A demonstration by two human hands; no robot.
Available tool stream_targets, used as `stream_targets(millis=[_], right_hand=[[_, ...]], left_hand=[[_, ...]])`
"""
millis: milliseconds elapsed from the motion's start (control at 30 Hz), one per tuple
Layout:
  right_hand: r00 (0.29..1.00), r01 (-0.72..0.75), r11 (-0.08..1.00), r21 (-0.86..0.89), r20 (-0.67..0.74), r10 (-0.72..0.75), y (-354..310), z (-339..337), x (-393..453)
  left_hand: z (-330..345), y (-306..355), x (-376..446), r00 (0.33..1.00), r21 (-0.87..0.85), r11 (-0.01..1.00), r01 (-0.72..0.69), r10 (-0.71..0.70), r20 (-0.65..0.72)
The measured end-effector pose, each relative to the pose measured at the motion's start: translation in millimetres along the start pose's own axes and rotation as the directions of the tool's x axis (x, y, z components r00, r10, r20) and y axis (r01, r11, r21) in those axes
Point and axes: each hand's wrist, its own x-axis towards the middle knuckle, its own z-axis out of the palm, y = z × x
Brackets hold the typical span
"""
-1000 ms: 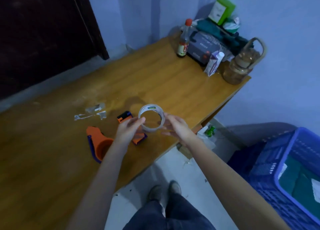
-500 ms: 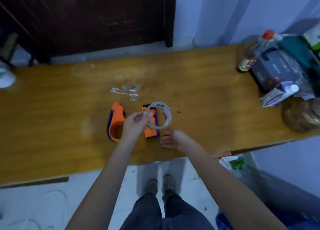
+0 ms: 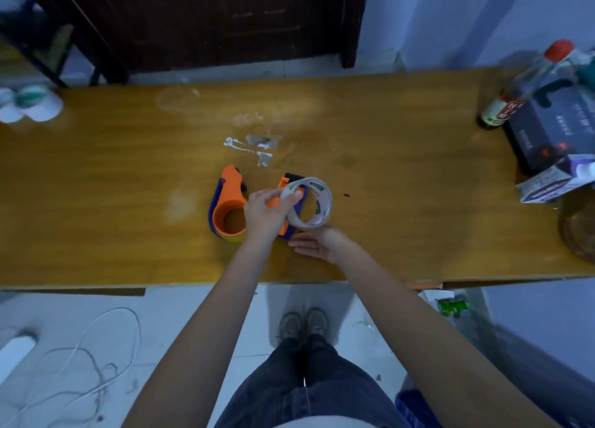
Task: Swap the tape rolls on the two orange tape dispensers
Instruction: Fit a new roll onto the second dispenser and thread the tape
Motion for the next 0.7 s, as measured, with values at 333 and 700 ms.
stream_targets(millis=[333, 700], right_hand=[[0.998, 0.039, 0.999, -0.019, -0.039, -0.040, -2.1, -0.6, -2.8], [0.977, 0.205, 0.915, 0.348, -0.018, -0.213, -4.2, -6.9, -16.3]], left_hand=[[-4.8, 4.7, 1.2, 0.989, -0.185, 0.974, 0.132, -0.116, 0.095], [-21.8, 2.6, -1.2, 0.965, -0.420, 0.880, 0.222, -0.137, 0.222]])
